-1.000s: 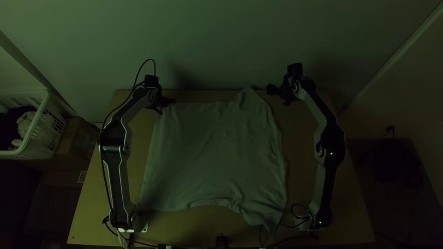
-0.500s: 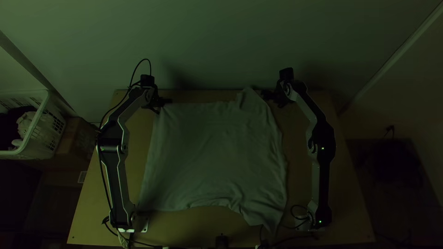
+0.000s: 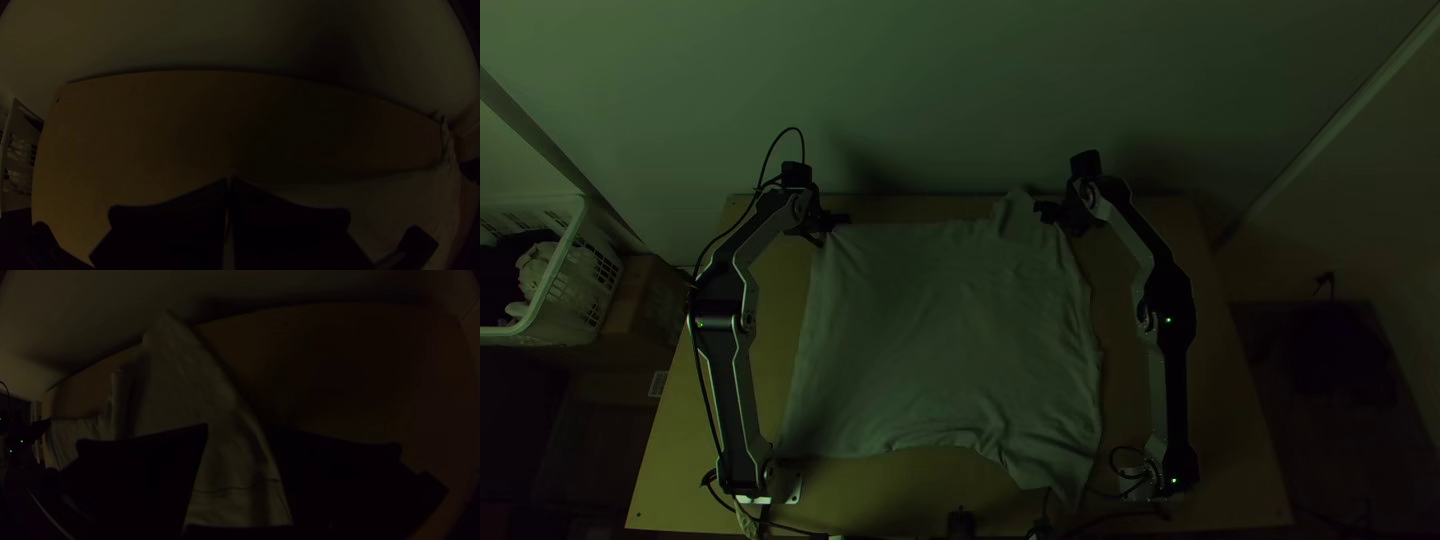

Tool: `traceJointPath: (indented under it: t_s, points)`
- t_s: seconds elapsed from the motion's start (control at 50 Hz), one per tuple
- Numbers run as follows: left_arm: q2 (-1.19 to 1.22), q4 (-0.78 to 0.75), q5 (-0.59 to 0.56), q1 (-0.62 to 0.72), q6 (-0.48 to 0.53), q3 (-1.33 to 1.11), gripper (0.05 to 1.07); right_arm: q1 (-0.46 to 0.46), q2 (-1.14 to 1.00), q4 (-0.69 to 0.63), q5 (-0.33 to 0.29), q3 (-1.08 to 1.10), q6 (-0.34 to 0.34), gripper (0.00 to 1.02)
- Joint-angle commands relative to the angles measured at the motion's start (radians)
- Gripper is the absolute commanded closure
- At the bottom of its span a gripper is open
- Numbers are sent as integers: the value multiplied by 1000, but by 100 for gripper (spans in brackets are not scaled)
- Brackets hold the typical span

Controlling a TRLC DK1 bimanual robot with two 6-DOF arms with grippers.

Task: Fold the t-shirt

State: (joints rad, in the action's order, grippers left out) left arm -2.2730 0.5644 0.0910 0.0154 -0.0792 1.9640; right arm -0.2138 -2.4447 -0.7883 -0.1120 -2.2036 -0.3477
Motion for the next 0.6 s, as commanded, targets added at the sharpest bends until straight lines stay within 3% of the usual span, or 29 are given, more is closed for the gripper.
traceJointPath:
  t_s: [0.0,0.16,0.22,0.28,0.58]
  points:
    - [44,15,13,-19,-16,21,105,-4,-53,-19,15,-24,-19,57]
    - [52,25,12,-19,-17,19,105,-6,-70,-29,40,-28,-14,59]
    - [58,26,10,-19,-17,18,105,-7,-70,-32,51,-30,-7,76]
    - [64,26,9,-22,-19,18,105,-6,-70,-34,55,-33,3,100]
    - [95,32,-13,-42,-24,13,105,14,-34,-74,66,-28,7,100]
